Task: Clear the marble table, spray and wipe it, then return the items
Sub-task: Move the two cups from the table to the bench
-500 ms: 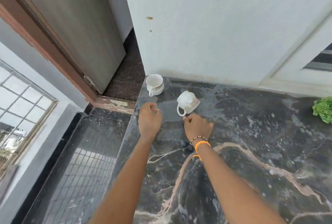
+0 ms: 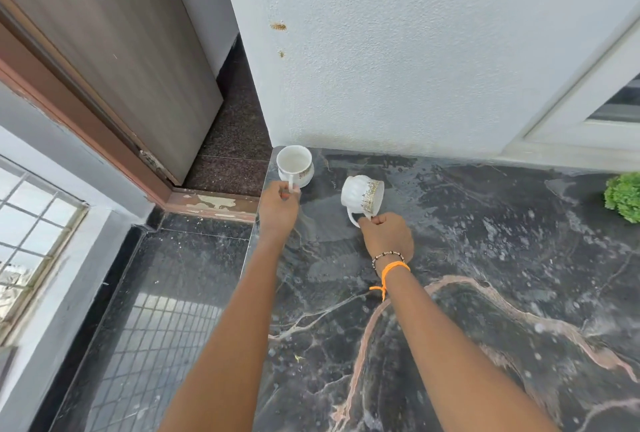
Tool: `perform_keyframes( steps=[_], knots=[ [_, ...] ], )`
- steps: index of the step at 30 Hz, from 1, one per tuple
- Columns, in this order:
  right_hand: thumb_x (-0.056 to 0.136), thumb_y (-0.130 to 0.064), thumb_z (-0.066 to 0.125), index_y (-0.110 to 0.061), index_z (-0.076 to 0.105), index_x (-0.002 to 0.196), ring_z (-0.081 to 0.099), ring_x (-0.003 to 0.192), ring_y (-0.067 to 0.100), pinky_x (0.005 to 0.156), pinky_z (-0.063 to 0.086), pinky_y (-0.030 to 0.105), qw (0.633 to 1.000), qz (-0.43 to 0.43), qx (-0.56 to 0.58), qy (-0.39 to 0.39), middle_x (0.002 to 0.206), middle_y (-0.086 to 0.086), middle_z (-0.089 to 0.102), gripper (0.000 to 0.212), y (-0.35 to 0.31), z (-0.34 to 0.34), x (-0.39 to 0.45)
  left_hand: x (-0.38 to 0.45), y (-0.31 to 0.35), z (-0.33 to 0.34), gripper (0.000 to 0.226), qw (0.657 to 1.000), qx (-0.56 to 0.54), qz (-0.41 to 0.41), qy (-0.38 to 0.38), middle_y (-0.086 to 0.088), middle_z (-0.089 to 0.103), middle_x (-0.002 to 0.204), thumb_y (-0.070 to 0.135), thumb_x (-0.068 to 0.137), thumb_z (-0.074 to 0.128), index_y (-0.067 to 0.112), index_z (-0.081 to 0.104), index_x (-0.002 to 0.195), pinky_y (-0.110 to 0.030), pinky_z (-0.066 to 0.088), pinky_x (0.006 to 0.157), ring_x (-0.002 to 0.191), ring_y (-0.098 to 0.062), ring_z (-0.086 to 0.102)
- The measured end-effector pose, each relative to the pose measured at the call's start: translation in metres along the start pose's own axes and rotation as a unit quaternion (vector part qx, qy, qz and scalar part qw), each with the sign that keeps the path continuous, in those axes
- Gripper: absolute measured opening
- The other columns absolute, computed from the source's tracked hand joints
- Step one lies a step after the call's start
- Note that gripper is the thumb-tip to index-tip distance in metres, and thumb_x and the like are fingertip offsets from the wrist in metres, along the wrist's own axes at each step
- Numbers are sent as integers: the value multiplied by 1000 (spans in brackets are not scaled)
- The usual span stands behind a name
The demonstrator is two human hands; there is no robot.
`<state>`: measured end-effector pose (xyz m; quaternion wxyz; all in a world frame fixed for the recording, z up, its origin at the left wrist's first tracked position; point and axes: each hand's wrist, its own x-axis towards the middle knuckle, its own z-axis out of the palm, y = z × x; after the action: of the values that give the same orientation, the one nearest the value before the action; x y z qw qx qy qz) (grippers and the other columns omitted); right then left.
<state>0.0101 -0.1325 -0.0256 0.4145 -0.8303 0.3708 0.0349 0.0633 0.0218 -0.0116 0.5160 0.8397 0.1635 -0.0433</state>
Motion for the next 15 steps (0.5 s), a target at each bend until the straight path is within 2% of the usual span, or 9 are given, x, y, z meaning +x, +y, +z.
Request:
perform_keyframes(
  steps=[3, 6, 8, 11, 15],
  knots=[
    [77, -25, 62, -14, 60, 72, 55, 74, 28, 63, 37, 28, 999, -22, 37, -21, 71, 4, 60, 12, 5, -9, 0, 2, -3, 1, 28, 999, 29, 14, -39, -6, 51, 70, 21, 91, 53, -5, 60, 83, -29, 33, 62, 69, -19, 44],
    [77, -18, 61, -15, 57, 64, 63, 75, 30, 69, 49, 34, 996, -22, 79, -20, 64, 7, 63, 14, 14, -16, 2, -15, -6, 7, 31, 998, 25, 30, -57, -4, 40, 59, 19, 91, 54, -7, 58, 75, -28, 26, 53, 59, -17, 35],
    [78, -13, 61, -10, 61, 67, 67, 65, 25, 73, 56, 39, 991, -16, 127, -29, 57, 6, 63, 12, 22, -24, 3, -31, -7, 13, 30, 996, 33, 55, -62, -2, 37, 57, 17, 91, 55, -3, 54, 69, -25, 24, 52, 56, -15, 32],
    [83, -7, 62, 6, 64, 81, 63, 51, 17, 60, 58, 31, 976, -12, 214, -47, 62, 11, 64, 14, 28, -42, 3, -56, -4, 25, 32, 996, 38, 64, -54, -2, 39, 58, 17, 90, 55, -8, 53, 71, -20, 26, 50, 56, -14, 33],
    [82, -5, 61, -5, 57, 70, 64, 50, 16, 50, 54, 21, 972, -27, 232, -18, 62, 14, 63, 13, 45, -83, -4, -98, 6, 43, 32, 997, 20, 53, -50, -9, 46, 64, 19, 90, 56, -9, 56, 76, -23, 28, 53, 61, -18, 39]
  ],
)
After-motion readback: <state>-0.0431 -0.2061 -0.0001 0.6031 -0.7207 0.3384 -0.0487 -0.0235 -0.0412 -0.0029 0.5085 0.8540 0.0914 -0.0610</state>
